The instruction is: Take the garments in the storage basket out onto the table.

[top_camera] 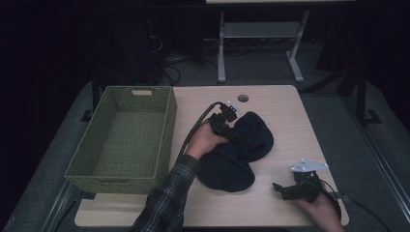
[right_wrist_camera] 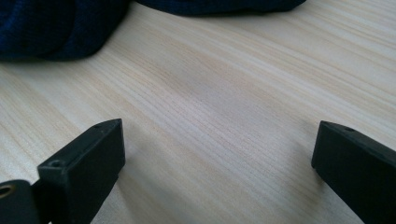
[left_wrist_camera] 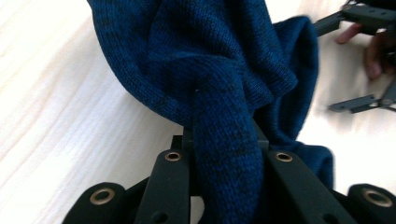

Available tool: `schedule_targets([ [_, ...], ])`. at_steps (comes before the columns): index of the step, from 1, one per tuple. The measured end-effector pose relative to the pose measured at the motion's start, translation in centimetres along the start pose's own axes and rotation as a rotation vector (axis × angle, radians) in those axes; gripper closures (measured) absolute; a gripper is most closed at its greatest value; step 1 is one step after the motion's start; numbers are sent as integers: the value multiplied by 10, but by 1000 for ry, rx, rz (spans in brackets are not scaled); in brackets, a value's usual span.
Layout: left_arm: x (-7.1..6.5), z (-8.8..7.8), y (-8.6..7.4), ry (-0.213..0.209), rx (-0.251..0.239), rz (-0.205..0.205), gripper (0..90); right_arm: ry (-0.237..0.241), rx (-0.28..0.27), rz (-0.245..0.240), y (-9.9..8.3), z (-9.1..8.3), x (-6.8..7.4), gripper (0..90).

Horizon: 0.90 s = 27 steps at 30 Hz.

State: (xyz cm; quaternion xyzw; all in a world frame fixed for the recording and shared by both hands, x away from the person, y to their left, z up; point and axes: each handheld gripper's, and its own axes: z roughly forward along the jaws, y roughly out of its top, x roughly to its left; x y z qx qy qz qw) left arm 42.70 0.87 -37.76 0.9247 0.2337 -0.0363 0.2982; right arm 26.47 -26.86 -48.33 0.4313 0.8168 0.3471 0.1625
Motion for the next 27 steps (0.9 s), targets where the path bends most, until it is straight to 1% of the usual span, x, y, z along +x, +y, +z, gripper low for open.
schedule_targets([
  [3, 5, 3, -3, 27, 6, -12, 765, 0, -2, -4, 0, 0, 0, 21],
  [4, 7, 3, -4, 34, 10, -19, 765, 2, 3, 4, 0, 0, 0, 21],
  [6, 11, 6, -5, 50, 18, -25, 762, 1, 0, -2, 0, 0, 0, 21],
  [9, 17, 10, -8, 63, 34, -34, 761, 3, 0, 4, 0, 0, 0, 21],
  [10, 18, 12, -9, 66, 34, -43, 761, 3, 0, 4, 0, 0, 0, 21],
  [13, 25, 18, -12, 78, 59, -50, 759, 2, 2, 3, 0, 0, 0, 21],
  [16, 30, 25, -16, 82, 81, -59, 758, 2, 3, 2, 0, 0, 0, 21],
  [17, 32, 28, -18, 82, 86, -68, 759, 2, 3, 2, 0, 0, 0, 21],
  [18, 34, 31, -20, 80, 85, -76, 759, 2, 4, 4, 0, 0, 0, 21],
  [19, 34, 31, -20, 80, 85, -76, 759, 2, 4, 4, 0, 0, 0, 21],
  [20, 37, 36, -23, 78, 84, -87, 758, 2, 3, 2, 0, 0, 0, 21],
  [21, 39, 37, -24, 75, 88, -92, 759, 2, 3, 2, 0, 0, 0, 21],
  [23, 40, 40, -26, 72, 82, -101, 758, 2, 3, 2, 0, 0, 0, 21],
  [27, 40, 46, -28, 87, 97, -92, 745, 2, 3, 1, 0, 0, 0, 21],
])
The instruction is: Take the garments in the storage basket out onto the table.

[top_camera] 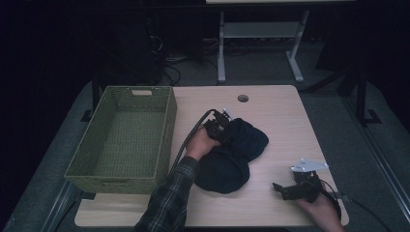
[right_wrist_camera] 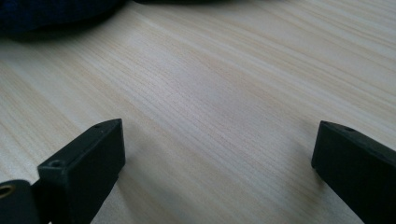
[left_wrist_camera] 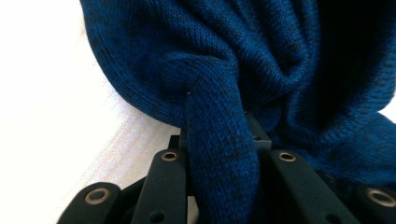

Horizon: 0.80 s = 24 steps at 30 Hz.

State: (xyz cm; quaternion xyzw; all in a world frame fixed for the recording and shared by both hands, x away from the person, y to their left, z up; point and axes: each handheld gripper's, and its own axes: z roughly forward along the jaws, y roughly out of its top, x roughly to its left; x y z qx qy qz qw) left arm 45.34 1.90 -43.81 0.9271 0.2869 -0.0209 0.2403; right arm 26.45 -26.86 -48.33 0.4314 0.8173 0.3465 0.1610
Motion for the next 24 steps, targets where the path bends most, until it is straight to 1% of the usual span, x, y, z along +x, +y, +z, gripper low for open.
schedule_targets([
  [1, 0, 1, 0, 5, 1, -1, 725, 0, 0, 0, 0, 0, 0, 21],
  [3, 1, -1, -1, 27, -2, -10, 624, 0, 0, 0, 0, 0, 0, 22],
  [4, 1, -2, -1, 26, -3, -12, 585, 0, 0, 0, 0, 0, 0, 21],
  [5, 2, -4, -1, 26, -4, -11, 547, 0, 0, 0, 0, 0, 0, 21],
  [8, 1, -11, -1, 50, -11, -6, 418, 0, 0, 1, 0, 0, 0, 21],
  [9, 0, -14, -1, 63, -9, 0, 382, 0, 0, 1, 0, 0, 0, 21],
  [10, -1, -16, -1, 71, -24, -1, 352, 0, 0, 1, 0, 0, 0, 21],
  [13, -1, -23, -2, 101, -34, 4, 274, 0, 0, 1, 0, 0, 0, 21],
  [14, 0, -26, -2, 110, -46, 3, 249, 0, 1, 1, 0, 0, 0, 21],
  [17, 1, -37, -3, 127, -79, -6, 215, 0, 0, 0, 0, 0, 0, 21],
  [19, 1, -45, -4, 137, -96, -7, 212, 0, 1, 1, 0, 0, 0, 21],
  [21, -1, -52, -6, 146, -102, -2, 221, 1, 0, 3, 0, 0, 0, 21],
  [22, -2, -54, -7, 143, -101, 3, 242, 1, 0, 3, 0, 0, 0, 21],
  [23, -4, -56, -9, 132, -101, 5, 293, 0, 0, 2, 0, 0, 0, 21],
  [24, -6, -59, -11, 134, -96, 16, 349, 0, 0, 2, 0, 0, 0, 21],
])
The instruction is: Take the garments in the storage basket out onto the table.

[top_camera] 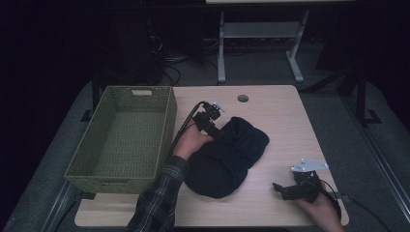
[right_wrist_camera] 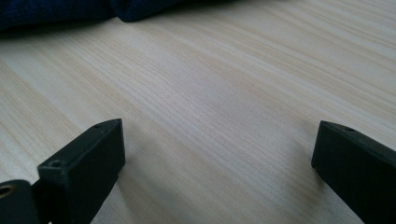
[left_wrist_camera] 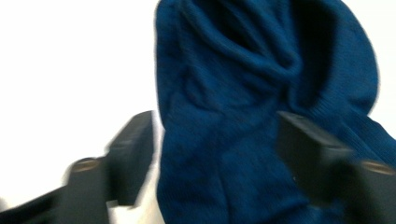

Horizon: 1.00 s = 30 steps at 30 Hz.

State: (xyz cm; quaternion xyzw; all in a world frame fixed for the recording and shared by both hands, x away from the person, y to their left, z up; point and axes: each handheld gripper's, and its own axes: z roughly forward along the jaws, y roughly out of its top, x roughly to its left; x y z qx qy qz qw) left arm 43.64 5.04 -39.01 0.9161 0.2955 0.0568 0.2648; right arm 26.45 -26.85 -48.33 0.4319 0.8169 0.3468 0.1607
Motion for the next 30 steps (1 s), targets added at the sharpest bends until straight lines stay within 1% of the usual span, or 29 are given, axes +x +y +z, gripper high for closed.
schedule_targets([
  [2, -4, -3, -4, -11, 3, 7, 476, 1, 0, 1, 0, 0, 0, 21],
  [4, -7, -4, -9, -9, 14, 6, 573, -1, 1, -2, 0, 0, 0, 21],
  [5, -8, -4, -11, -9, 21, 1, 644, -1, 0, -2, 0, 0, 0, 21],
  [6, -9, -4, -13, -11, 26, 2, 691, -1, 1, -2, 0, 0, 0, 21],
  [8, -12, -3, -18, -14, 23, -2, 772, -1, 1, -2, 0, 0, 0, 21],
  [11, -14, 1, -26, -13, 36, -2, 876, -1, 1, -1, 0, 0, 0, 21],
  [12, -14, 3, -29, -10, 41, -10, 898, -1, 1, -2, 0, 0, 0, 21],
  [14, -13, 7, -35, -2, 55, -15, 899, -1, 1, -2, 0, 0, 0, 21],
  [16, -13, 10, -40, -1, 56, -26, 899, -1, 0, -2, 0, 0, 0, 21],
  [18, -12, 13, -45, 11, 59, -27, 899, 0, 1, -3, 0, 0, 0, 24],
  [19, -12, 15, -47, 12, 61, -31, 899, 2, 1, -11, 0, -1, -1, 27],
  [20, -11, 16, -49, 13, 64, -33, 899, 2, 4, -6, 0, -1, 0, 44],
  [23, -11, 21, -54, 0, 73, -38, 899, 9, 10, -13, 2, -3, 1, 121],
  [26, -13, 25, -58, -28, 66, -51, 899, 19, 11, -12, 4, -5, 4, 133],
  [30, -19, 28, -60, -51, 70, -39, 899, 21, -12, 1, 7, -10, 0, 135],
])
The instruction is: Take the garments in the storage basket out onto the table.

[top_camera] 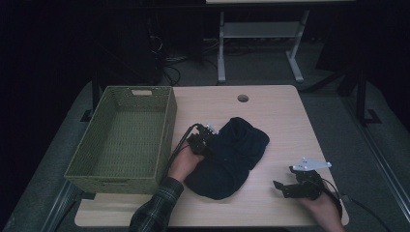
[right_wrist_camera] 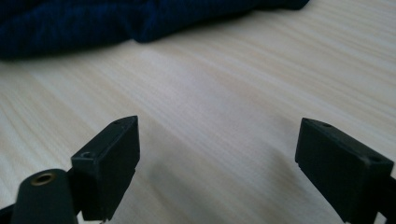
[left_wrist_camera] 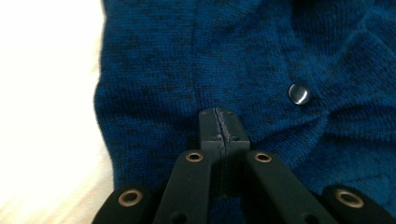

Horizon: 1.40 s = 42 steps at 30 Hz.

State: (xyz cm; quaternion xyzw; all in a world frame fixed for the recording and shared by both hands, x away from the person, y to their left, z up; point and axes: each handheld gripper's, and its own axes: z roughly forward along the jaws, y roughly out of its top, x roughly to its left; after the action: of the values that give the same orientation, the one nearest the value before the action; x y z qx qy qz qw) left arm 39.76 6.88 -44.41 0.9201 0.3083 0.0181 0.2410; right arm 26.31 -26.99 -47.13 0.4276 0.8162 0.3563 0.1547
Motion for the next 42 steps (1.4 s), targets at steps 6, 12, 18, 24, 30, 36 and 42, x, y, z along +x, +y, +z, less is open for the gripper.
schedule_targets([
  [6, -13, 1, -4, -63, 6, 30, 898, -11, -16, 25, 12, -1, -6, 140],
  [12, -27, 1, -9, -79, -2, 74, 897, 5, -44, 26, 30, -1, -14, 226],
  [18, -27, 2, -12, -74, -23, 80, 896, 51, -56, 10, 57, 3, -23, 345],
  [24, -26, 3, -15, -82, -47, 65, 899, 81, -75, 8, 89, 16, -33, 431],
  [30, -24, 4, -16, -100, -69, 45, 900, 87, -84, -7, 126, 32, -45, 529],
  [36, -27, 3, -15, -81, -55, 59, 900, 117, -64, -39, 159, 62, -52, 555],
  [42, -26, 3, -15, -83, -50, 63, 900, 134, -49, -41, 191, 97, -58, 566],
])
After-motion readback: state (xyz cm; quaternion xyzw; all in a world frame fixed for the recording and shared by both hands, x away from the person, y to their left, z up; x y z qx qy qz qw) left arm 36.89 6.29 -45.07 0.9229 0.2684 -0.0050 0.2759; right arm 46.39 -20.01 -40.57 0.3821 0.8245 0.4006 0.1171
